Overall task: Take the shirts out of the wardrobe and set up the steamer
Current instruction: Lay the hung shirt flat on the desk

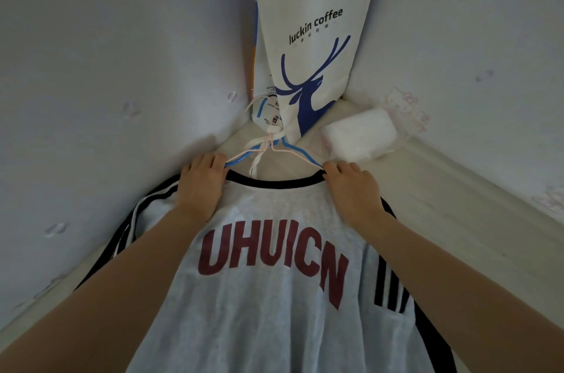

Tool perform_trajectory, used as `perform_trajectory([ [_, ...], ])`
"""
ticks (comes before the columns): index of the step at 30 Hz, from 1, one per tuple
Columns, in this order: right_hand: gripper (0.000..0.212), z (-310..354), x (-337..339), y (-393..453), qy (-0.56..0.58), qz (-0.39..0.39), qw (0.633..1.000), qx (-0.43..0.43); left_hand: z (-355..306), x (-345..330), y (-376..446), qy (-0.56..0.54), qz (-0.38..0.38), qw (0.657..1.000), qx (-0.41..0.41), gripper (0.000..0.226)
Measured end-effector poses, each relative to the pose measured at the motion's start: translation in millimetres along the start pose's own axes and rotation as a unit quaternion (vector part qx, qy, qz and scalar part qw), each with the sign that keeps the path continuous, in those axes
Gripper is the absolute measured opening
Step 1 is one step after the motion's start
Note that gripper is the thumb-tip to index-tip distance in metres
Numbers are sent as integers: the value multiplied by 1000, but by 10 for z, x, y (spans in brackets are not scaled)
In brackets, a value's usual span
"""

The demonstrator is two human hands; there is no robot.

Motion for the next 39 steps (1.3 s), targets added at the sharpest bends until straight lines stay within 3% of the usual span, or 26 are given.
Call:
perform_trajectory([
  [7,32,-41,12,-5,31,38,999,3,71,58,-55,-22,4,1000,18,20],
  [13,38,6,297,-96,36,94,995,-20,41,289,-297,-33,43,999,3,43],
  [19,41,195,686,-422,32,87,995,-26,-27,539,-595,-18,64,998,-13,54],
  [23,52,342,875,-828,20,97,995,-31,-278,689,-824,-8,60,995,-74,47],
  [31,41,852,1268,-2081,48,95,991,-81,-854,1098,-1964,-54,21,986,-158,36],
  [39,44,1334,1495,-3506,36,115,979,-166,-1128,1434,-3095,-113,78,970,-198,36],
])
Point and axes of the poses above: each hand's wrist, its own y-axis towards the middle knuckle, its own x-axis out of the back of the hand, z = x × y, the point moved 6 cm from there along y, towards the middle knuckle, and after that the axes turned 3 degrees about -y, right-handed, at the moved point
